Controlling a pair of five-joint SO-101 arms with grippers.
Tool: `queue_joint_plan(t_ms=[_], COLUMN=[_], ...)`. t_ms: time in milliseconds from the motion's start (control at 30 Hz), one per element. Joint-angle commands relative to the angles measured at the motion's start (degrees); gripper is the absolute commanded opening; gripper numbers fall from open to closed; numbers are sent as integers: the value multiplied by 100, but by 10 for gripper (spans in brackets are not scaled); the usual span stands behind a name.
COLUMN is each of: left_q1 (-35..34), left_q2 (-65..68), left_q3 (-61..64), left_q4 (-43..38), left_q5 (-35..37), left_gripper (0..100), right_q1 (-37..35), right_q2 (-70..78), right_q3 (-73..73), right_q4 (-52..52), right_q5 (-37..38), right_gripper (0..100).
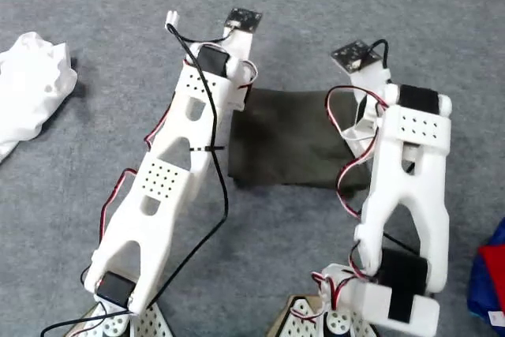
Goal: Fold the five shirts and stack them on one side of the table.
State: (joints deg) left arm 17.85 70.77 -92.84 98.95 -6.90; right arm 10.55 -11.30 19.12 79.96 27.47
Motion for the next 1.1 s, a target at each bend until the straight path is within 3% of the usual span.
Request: queue_joint_plan(t_ms=[0, 100, 300, 433, 633, 867, 1067], left_q1=[132, 457, 1424, 1609, 1547, 1459, 1125], left_q2=[-901, -1341, -2387, -2879, -3046, -3099, -3099], left_q3=[-123, 633, 3323, 4668, 5670, 6813, 6769], left_q4=[202, 211, 202, 114, -466, -1319, -1442], left_q5=[-88, -97, -105, -343, -396, -396, -396], left_gripper=[21, 19, 19, 19, 19, 19, 19], right_q1=[-75, -136, -127, -110, -119, -119, -110], right_q2=[-374, -330, -268, -303, -233, 145, 488], right_q3=[-198, 22, 347, 426, 462, 1112, 1226], right_q4=[167, 0, -70, 62, 167, -457, -624], right_q5=[-431, -615, -923, -923, -914, -914, -914], right_gripper=[5, 6, 6, 6, 6, 6, 6])
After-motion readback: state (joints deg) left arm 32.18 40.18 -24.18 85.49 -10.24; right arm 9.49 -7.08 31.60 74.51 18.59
